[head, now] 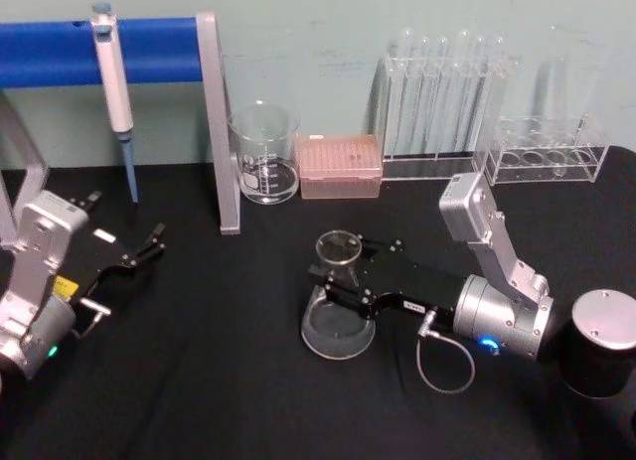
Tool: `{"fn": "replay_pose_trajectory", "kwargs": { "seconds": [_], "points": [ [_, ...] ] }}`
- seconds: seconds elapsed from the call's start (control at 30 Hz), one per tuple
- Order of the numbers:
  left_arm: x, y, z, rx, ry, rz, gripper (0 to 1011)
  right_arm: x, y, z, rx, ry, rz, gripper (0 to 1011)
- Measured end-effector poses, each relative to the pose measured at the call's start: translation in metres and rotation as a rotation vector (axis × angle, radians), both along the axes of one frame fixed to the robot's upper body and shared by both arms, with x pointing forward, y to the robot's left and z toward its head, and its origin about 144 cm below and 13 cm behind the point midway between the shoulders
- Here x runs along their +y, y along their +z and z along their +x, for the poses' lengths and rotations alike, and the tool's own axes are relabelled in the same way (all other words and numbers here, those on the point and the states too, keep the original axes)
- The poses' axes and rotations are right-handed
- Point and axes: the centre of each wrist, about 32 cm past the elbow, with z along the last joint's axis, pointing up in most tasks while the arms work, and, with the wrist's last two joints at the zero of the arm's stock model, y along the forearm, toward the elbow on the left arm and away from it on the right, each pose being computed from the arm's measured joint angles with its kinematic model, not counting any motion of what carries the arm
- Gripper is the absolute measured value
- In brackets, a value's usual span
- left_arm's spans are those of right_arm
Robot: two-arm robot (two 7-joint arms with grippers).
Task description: Grasp the erlenmeyer flask with one hand, shake it three times, then place it back.
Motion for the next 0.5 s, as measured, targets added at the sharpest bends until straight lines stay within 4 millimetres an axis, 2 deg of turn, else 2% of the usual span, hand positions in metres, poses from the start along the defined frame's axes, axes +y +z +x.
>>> {"fn": "replay_pose_trajectory", "kwargs": {
  "seconds": [0.23, 0.33, 0.5],
  "points": [
    [0.0, 0.0, 0.0, 0.0, 0.0, 0.0, 1001, -0.0001, 0.0003, 0.0001, 0.0, 0.0, 0.001, 713],
    [0.0, 0.0, 0.0, 0.0, 0.0, 0.0, 1001, -0.0001, 0.0002, 0.0001, 0.0, 0.001, 0.002, 834],
    [0.0, 0.0, 0.0, 0.0, 0.0, 0.0, 1001, -0.0001, 0.0002, 0.0, 0.0, 0.001, 0.002, 964]
  ]
}}
